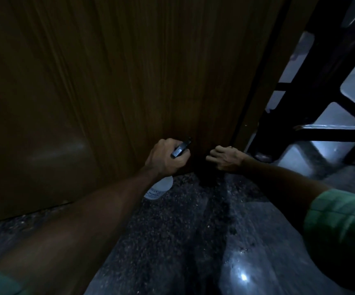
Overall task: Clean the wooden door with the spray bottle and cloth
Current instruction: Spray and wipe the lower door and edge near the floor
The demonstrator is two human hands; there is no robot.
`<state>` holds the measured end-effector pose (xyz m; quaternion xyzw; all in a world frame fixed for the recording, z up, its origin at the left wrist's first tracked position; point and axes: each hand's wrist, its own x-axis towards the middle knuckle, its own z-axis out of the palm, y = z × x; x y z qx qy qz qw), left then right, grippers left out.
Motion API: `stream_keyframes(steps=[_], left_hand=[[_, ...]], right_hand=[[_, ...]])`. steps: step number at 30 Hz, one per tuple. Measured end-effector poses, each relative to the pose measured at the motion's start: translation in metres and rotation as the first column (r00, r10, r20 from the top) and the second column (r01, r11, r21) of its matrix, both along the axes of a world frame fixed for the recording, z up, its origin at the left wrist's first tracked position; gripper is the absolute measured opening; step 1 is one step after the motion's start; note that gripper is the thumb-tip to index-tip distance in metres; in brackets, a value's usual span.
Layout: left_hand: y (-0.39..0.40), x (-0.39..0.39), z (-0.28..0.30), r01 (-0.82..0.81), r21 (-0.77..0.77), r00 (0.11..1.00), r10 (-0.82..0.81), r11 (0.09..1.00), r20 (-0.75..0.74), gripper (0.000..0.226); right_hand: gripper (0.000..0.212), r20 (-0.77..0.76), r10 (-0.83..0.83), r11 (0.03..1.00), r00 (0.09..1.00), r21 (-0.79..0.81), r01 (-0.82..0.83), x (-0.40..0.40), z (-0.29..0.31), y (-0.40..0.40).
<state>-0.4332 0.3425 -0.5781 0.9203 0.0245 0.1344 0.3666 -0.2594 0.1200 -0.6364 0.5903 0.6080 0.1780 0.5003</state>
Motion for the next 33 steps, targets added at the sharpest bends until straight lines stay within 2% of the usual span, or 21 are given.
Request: stream_keyframes(steps=[6,12,16,18,21,23,28,31,33], left_hand=[[-0.009,0.007,0.003,0.01,-0.021,1.0,-0.009,1.0,0.027,0.047],[-0.011,0.0,0.007,0.017,-0.021,1.0,-0.017,1.0,0.016,0.047],[-0.011,-0.007,0.015,0.02,-0.007,1.0,-0.02,1.0,0.004,0.043],[-0.012,-0.009,0.021,0.016,-0.008,1.0,-0.016,1.0,0.007,0.042],[-0.011,-0.016,0.035,-0.016,-0.006,0.999,0.016,1.0,0.036,0.042],[-0.008,-0.022,0.044,-0.034,0.002,0.998,0.034,0.999,0.046,0.043],[0.009,-0.043,0.057,-0.077,0.044,0.996,0.075,0.996,0.05,0.044],[0.026,-0.054,0.069,-0.108,0.058,0.993,0.104,0.992,0.059,0.043],[0.034,-0.059,0.072,-0.159,0.034,0.984,0.156,0.987,0.082,0.045]], right_hand=[[0.036,0.133,-0.039,0.998,0.99,-0.043,0.045,0.031,0.011,-0.036],[0.033,0.102,-0.012,0.998,0.995,-0.054,0.018,0.017,0.006,-0.019],[0.031,-0.001,-0.029,0.996,1.0,-0.086,0.029,-0.006,0.007,0.003],[0.037,-0.019,0.004,0.992,1.0,-0.125,-0.007,-0.013,0.004,0.021],[0.051,0.022,-0.059,0.987,0.998,-0.146,0.061,-0.036,0.006,0.05],[0.049,-0.023,-0.06,0.993,0.998,-0.104,0.057,-0.05,0.016,0.065],[0.04,-0.167,0.044,0.991,0.985,0.134,-0.021,-0.077,0.04,0.085],[0.038,-0.172,0.087,0.98,0.981,0.194,-0.053,-0.088,0.056,0.098],[0.038,-0.213,0.07,0.968,0.975,0.252,-0.014,-0.093,0.062,0.101]])
